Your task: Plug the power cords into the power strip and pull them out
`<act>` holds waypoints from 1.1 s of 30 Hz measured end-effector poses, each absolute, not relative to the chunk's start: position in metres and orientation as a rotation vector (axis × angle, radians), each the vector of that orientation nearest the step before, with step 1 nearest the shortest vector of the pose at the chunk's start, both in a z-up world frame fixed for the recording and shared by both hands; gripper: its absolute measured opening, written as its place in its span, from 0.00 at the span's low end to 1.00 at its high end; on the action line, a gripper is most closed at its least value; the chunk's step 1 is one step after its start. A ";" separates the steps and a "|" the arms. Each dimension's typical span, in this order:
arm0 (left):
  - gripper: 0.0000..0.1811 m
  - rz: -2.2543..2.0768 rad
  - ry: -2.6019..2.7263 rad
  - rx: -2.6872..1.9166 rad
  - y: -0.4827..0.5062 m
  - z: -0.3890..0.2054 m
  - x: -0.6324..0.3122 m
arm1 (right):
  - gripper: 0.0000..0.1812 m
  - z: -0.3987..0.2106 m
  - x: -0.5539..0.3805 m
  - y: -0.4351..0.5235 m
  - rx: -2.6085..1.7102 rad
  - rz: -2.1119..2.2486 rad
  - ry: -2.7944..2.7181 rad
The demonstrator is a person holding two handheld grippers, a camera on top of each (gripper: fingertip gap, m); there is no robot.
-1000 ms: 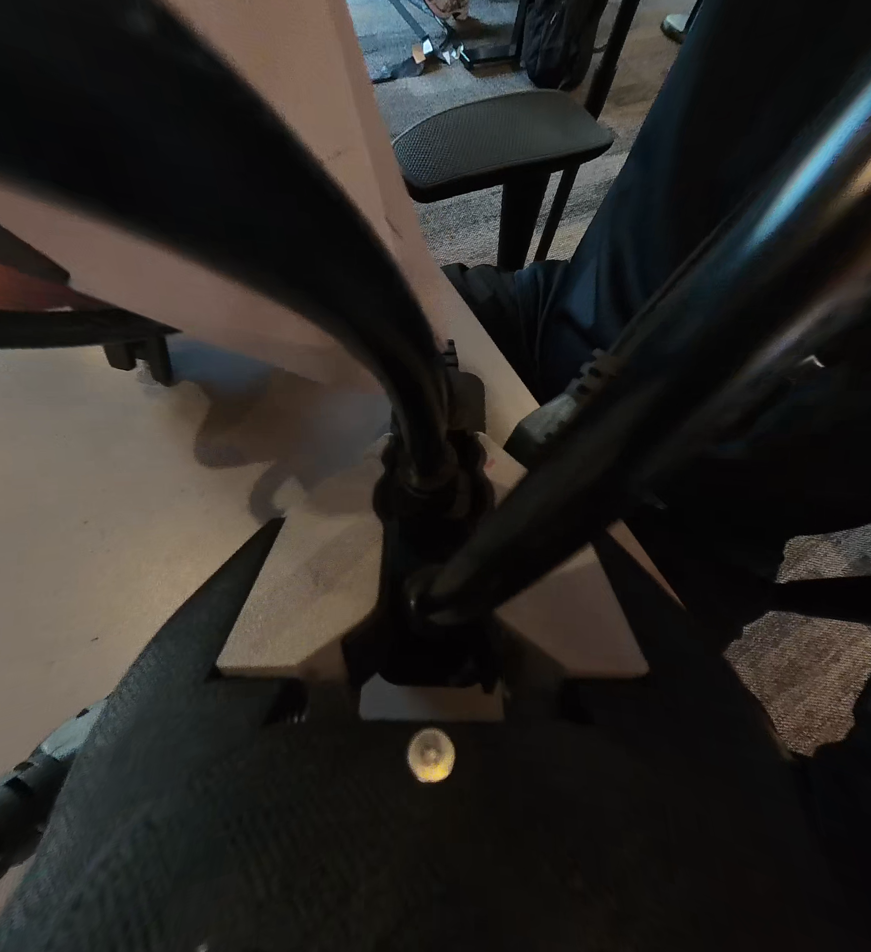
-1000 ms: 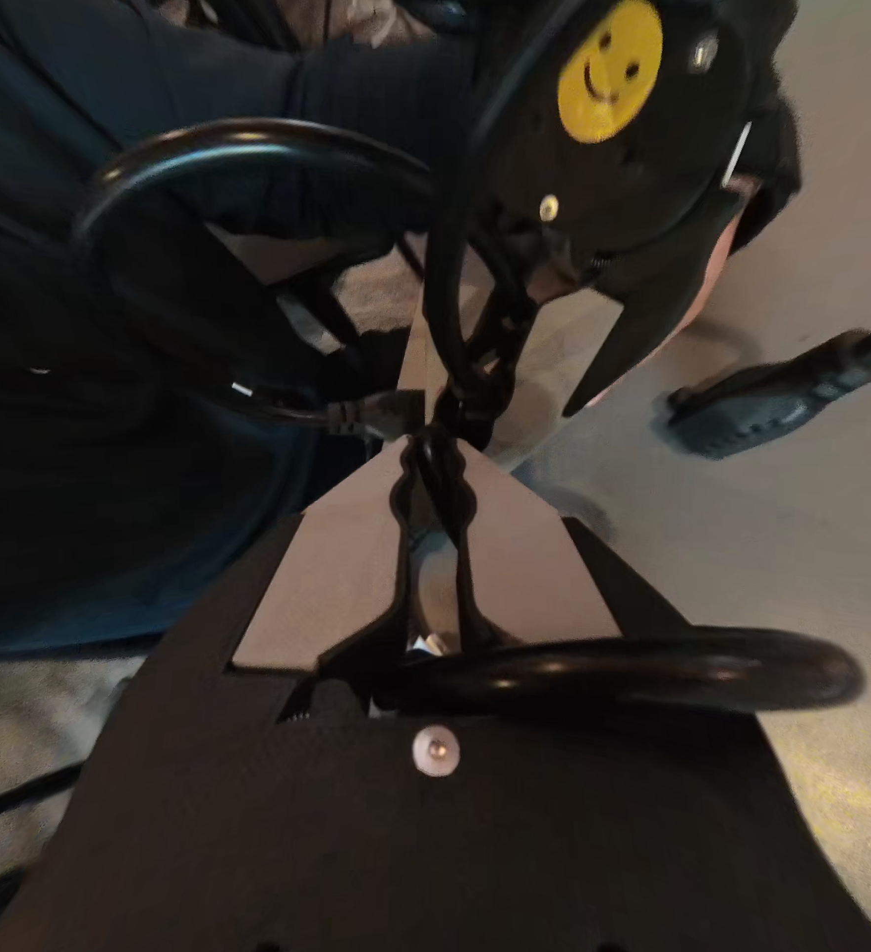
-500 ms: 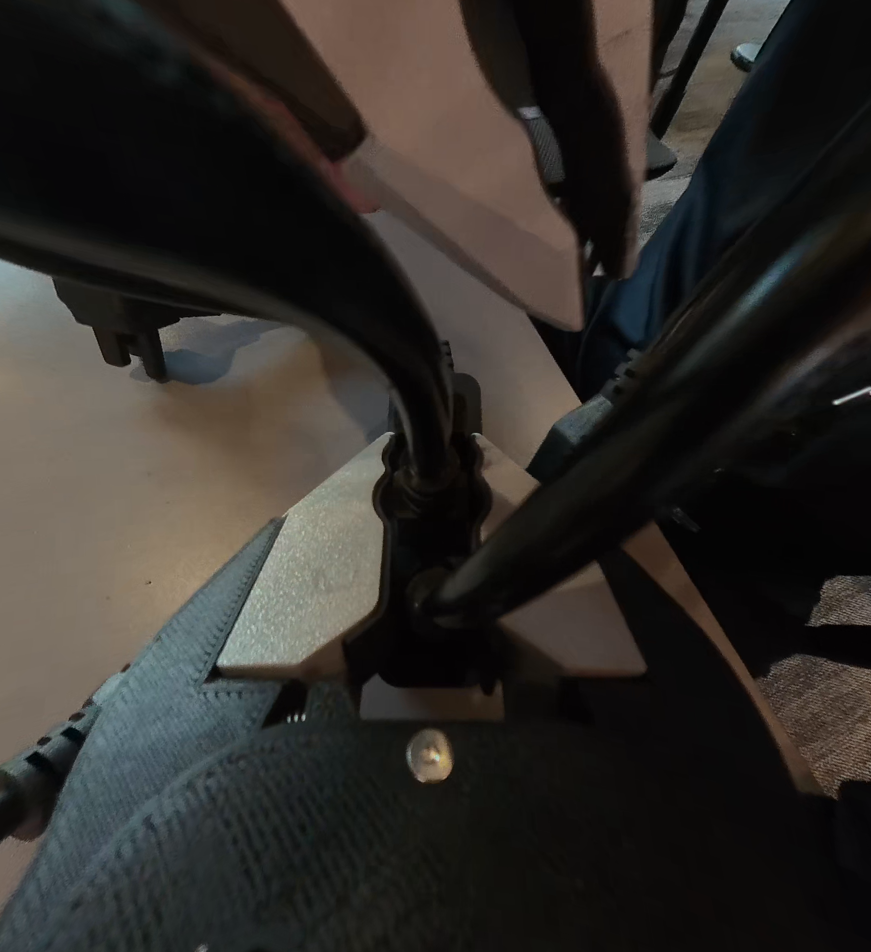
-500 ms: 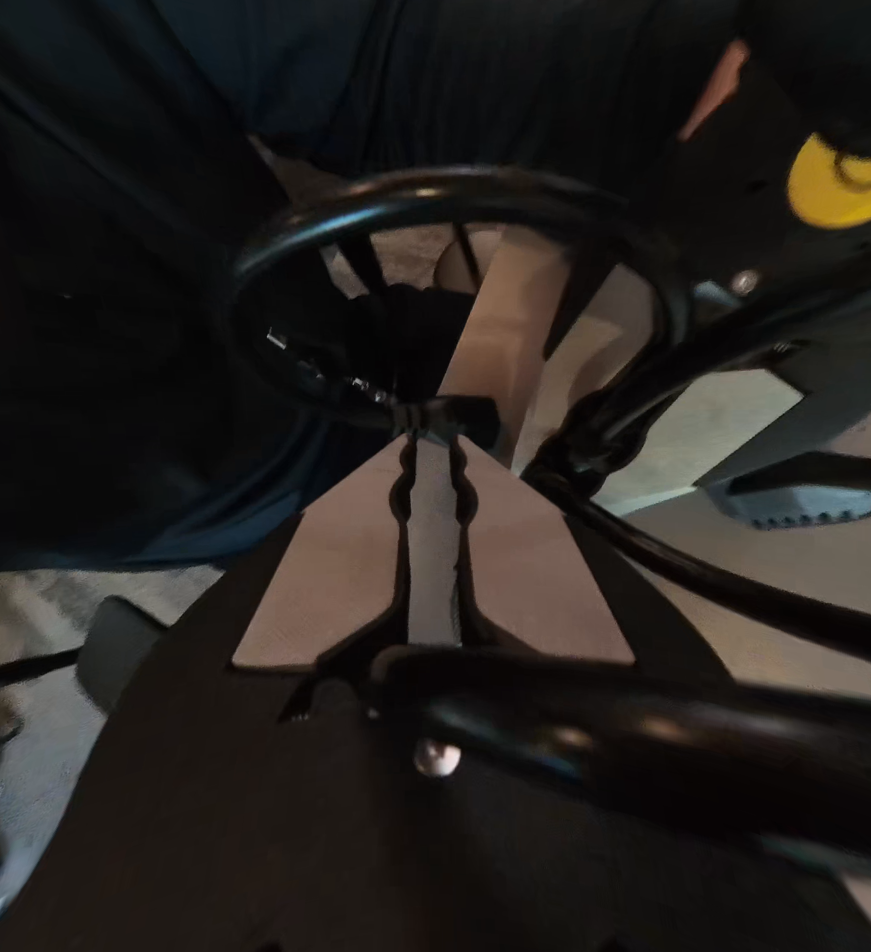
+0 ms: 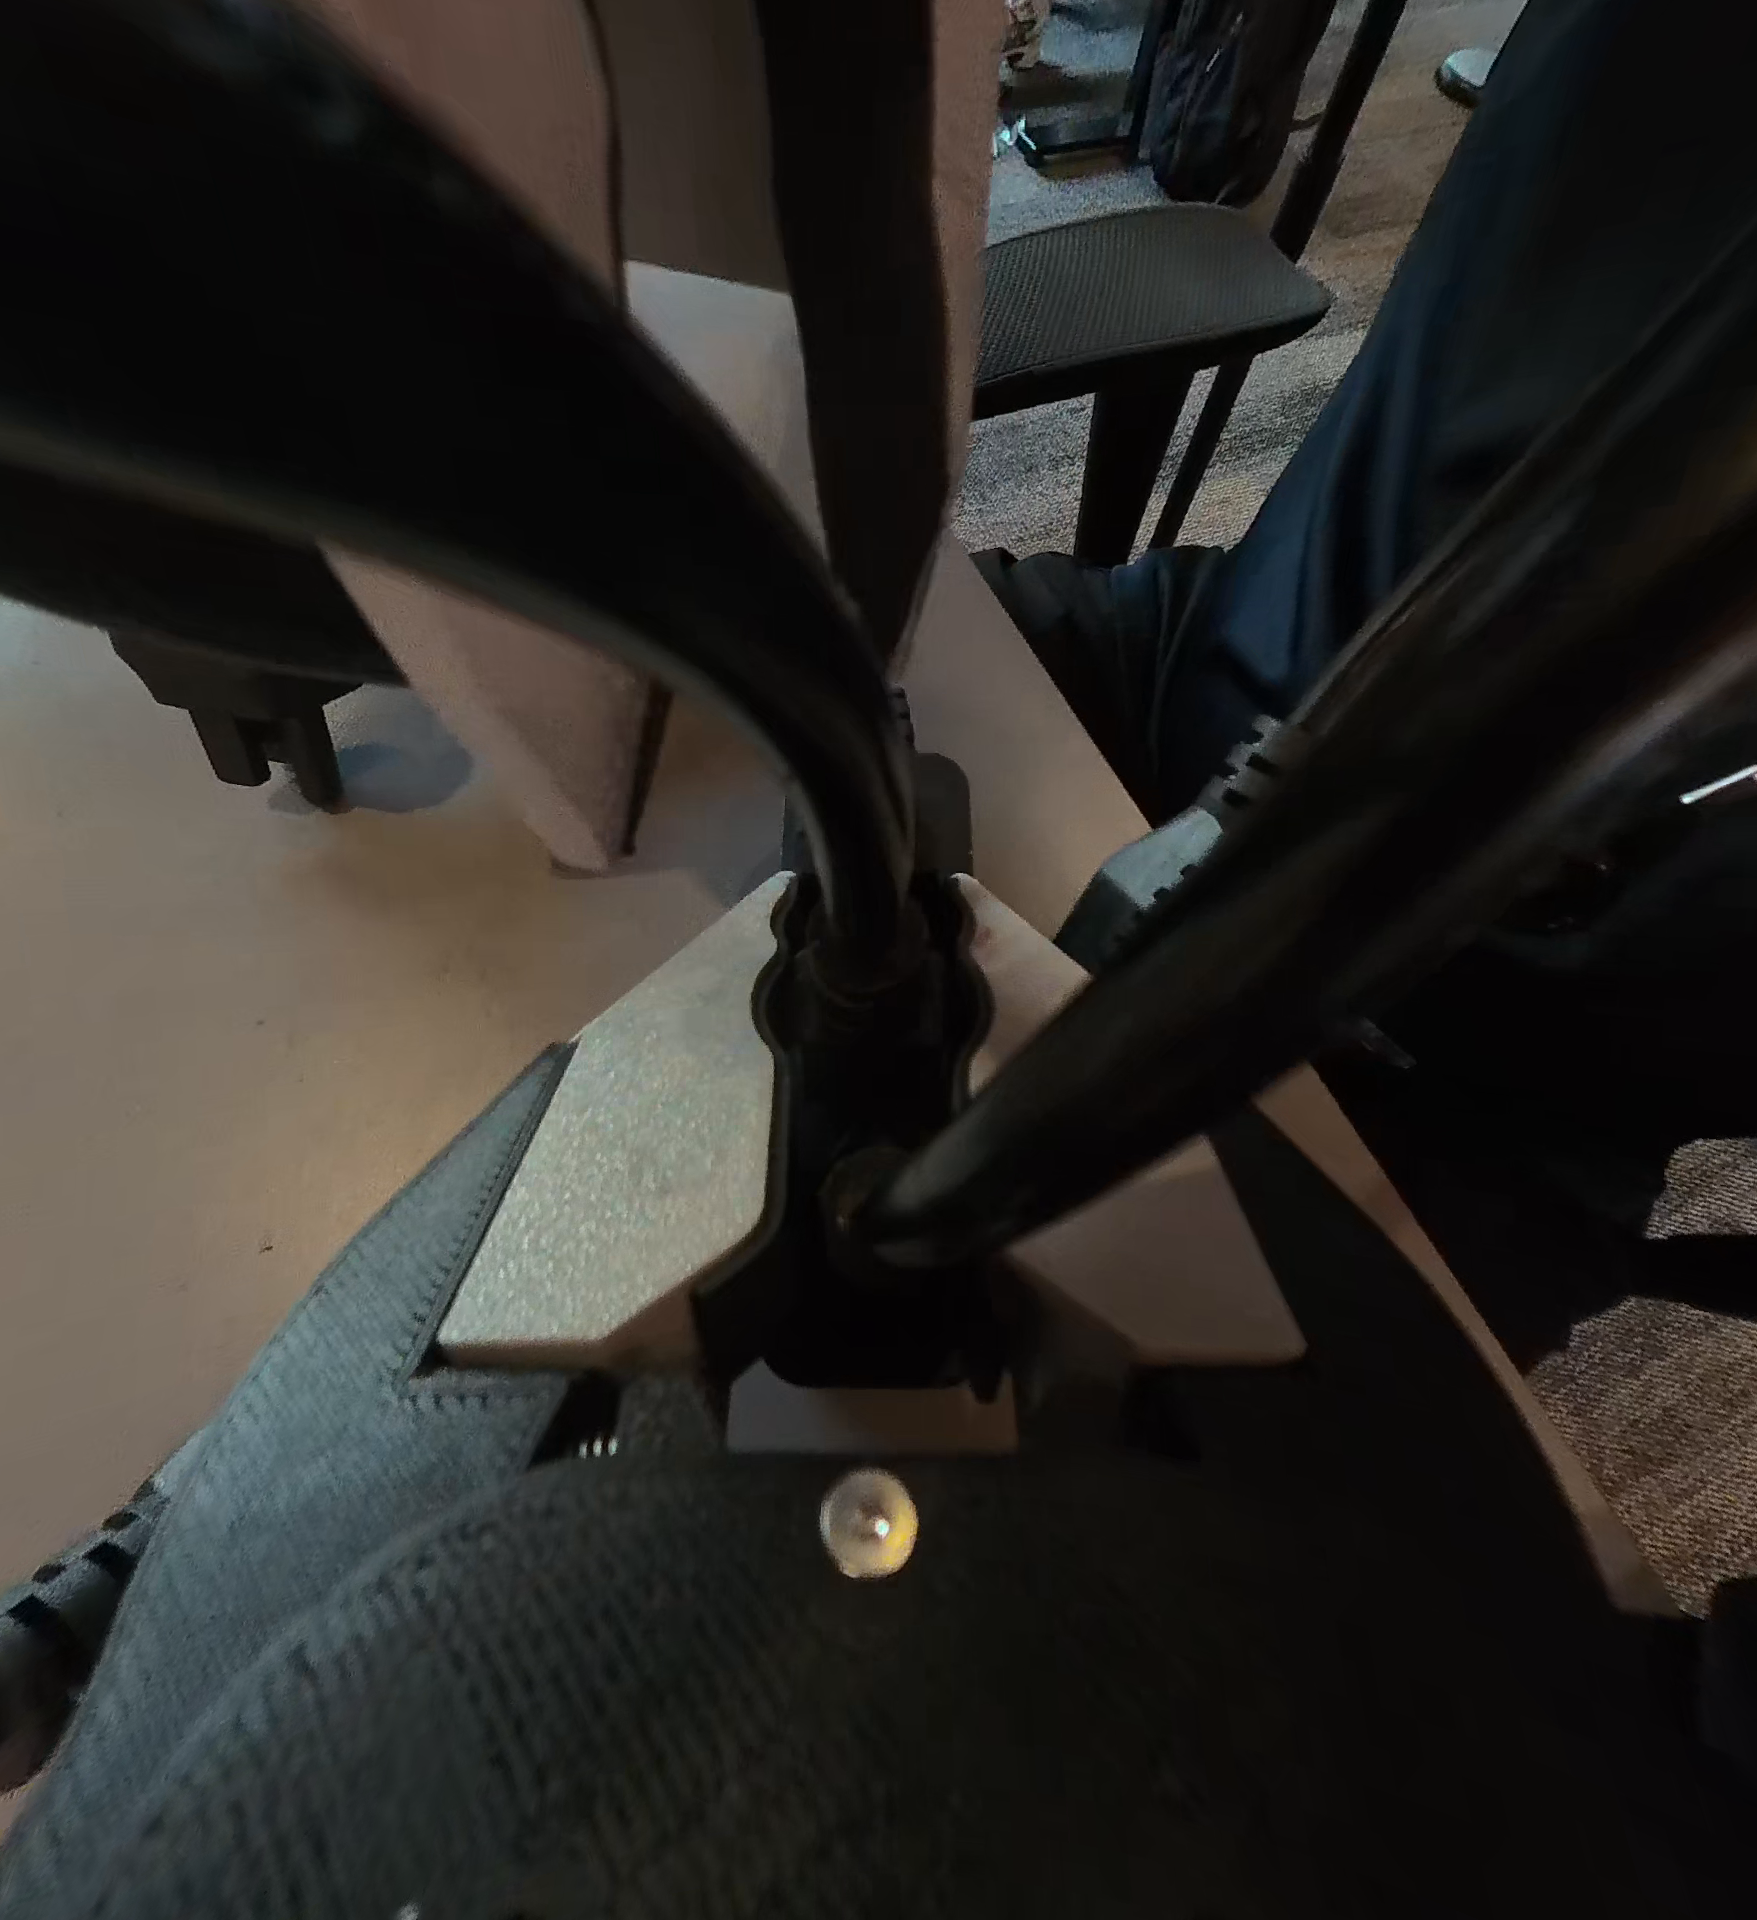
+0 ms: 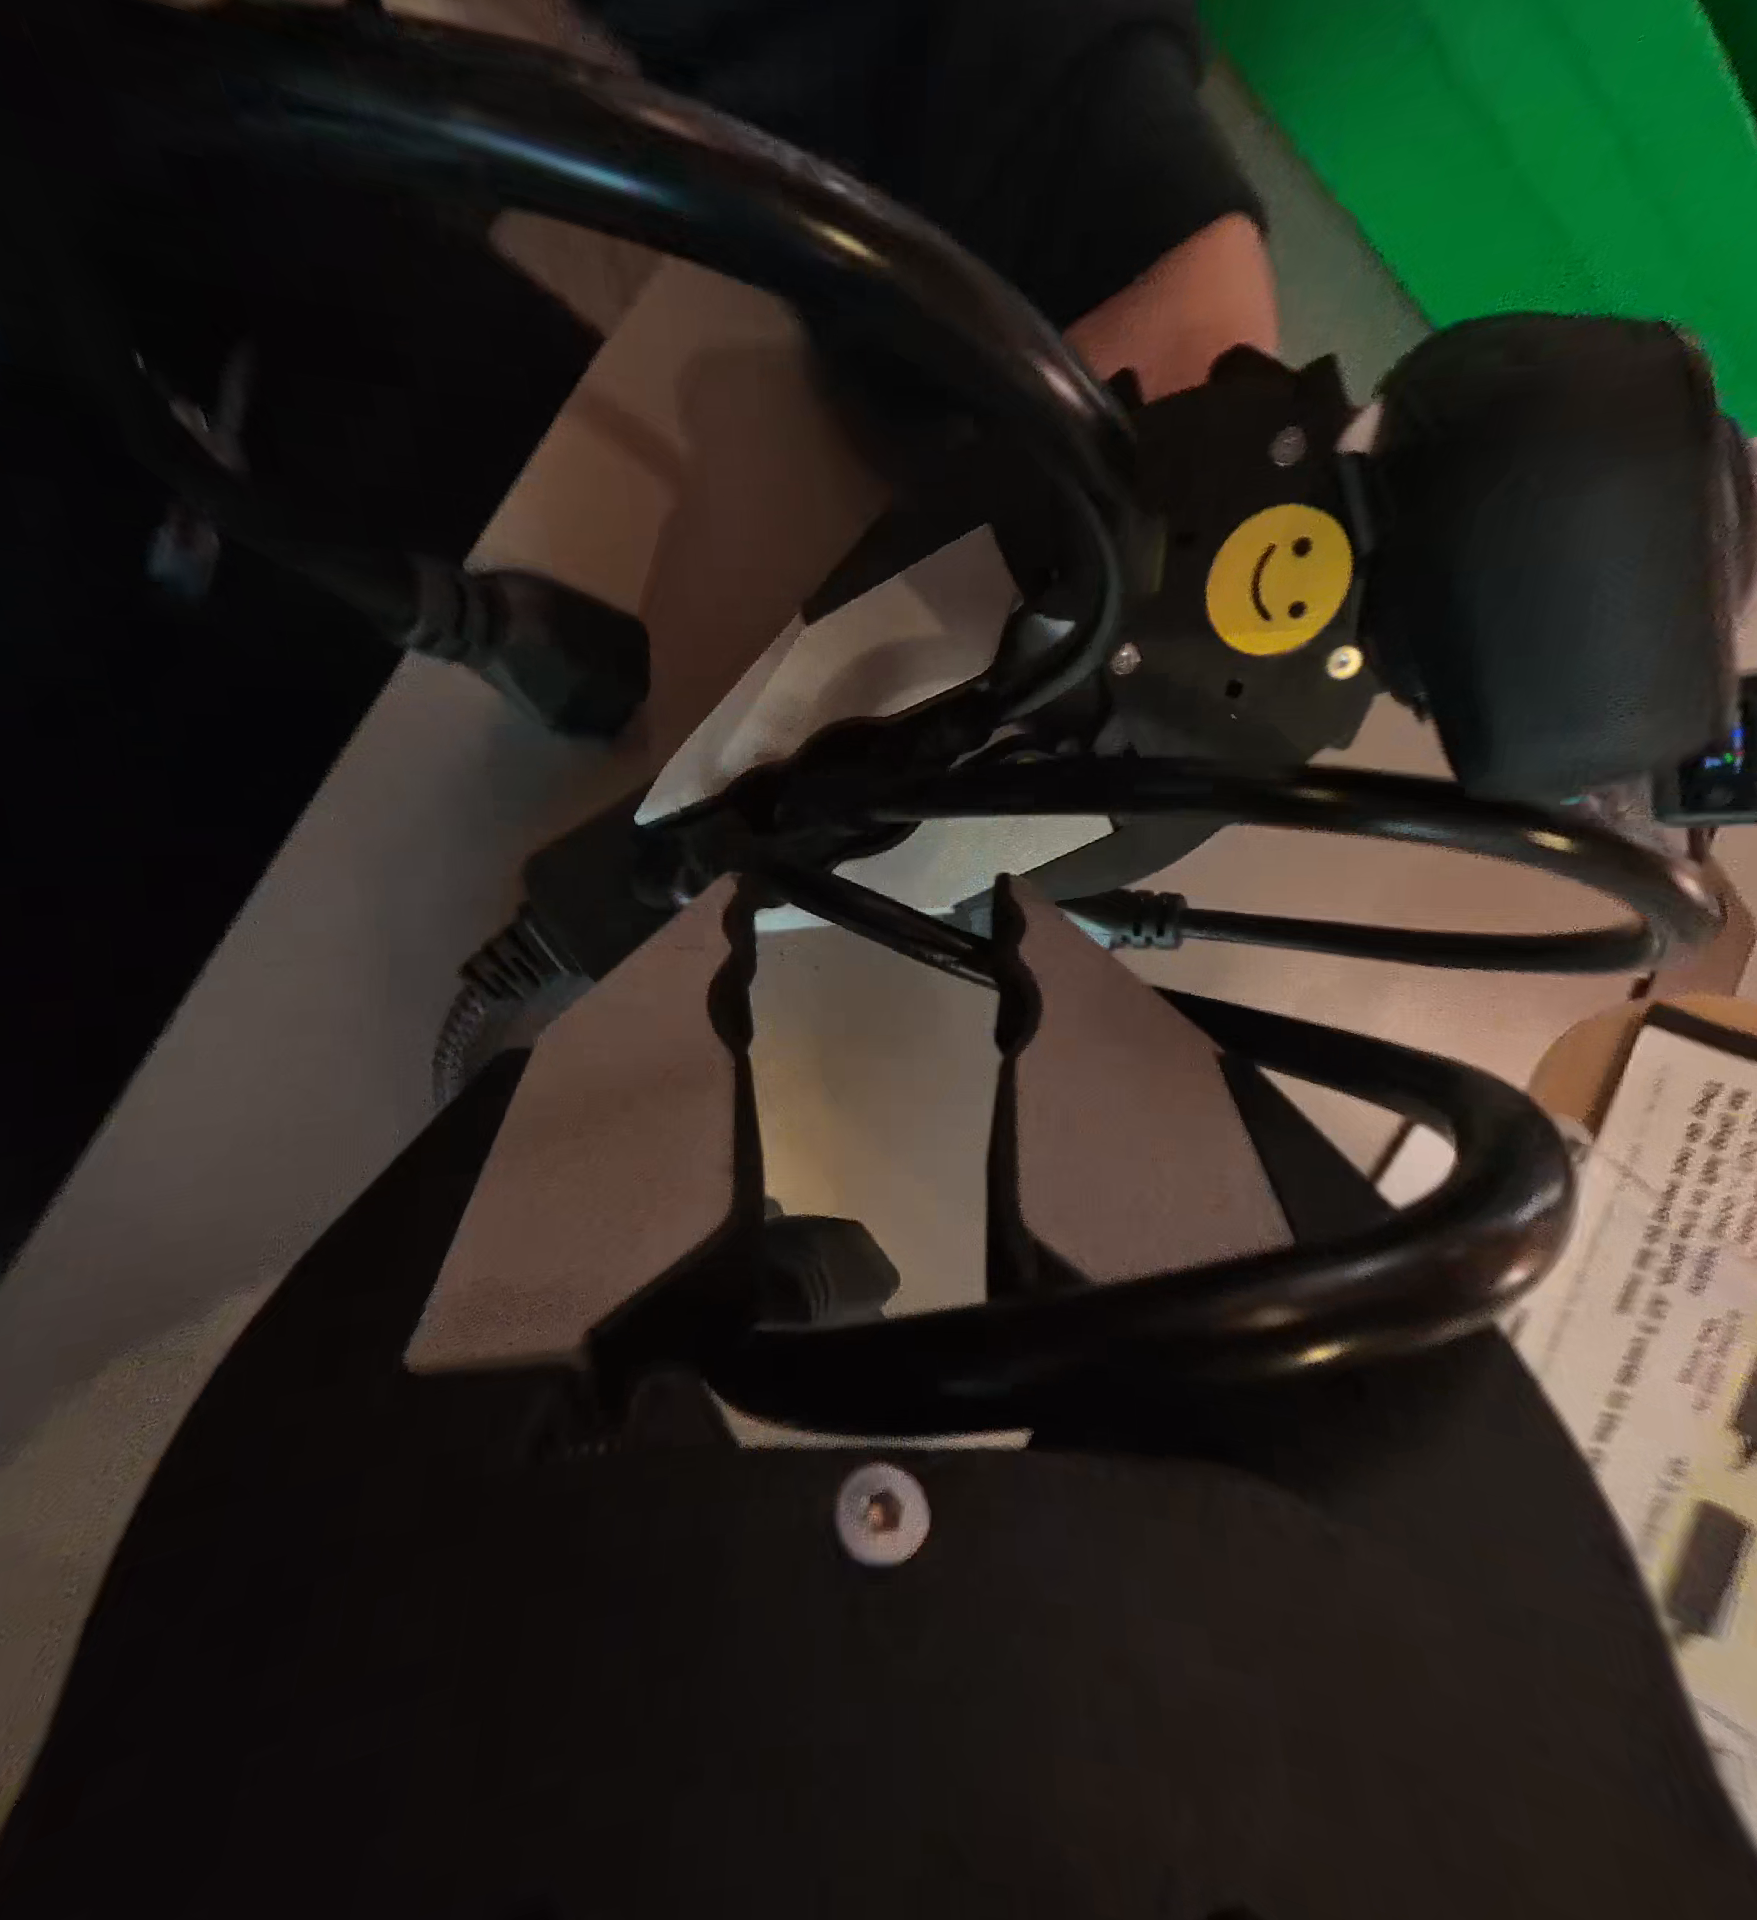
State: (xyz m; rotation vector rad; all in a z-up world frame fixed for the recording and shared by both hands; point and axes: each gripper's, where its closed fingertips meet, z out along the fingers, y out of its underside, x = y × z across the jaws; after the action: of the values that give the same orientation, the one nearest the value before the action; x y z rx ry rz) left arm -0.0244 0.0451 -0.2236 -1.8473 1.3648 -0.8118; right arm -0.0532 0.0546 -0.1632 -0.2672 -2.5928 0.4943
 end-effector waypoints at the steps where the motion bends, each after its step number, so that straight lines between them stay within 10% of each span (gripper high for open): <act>1: 0.13 -0.810 1.365 -1.846 0.045 -0.224 -0.024 | 0.24 -0.164 -0.053 0.056 -0.215 0.426 -2.617; 17: 0.16 -0.835 1.326 -1.867 0.048 -0.222 -0.018 | 0.11 -0.214 -0.038 0.107 -0.263 -0.317 -3.045; 33: 0.19 -0.688 1.473 -1.696 0.048 -0.225 -0.021 | 0.06 -0.202 0.001 0.040 -1.241 1.211 -3.208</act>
State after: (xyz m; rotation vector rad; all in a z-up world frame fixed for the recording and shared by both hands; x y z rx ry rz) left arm -0.0207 0.0478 -0.2253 -1.6957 1.4726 -0.6877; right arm 0.0011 0.0398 -0.2021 -1.2411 -3.2083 1.2109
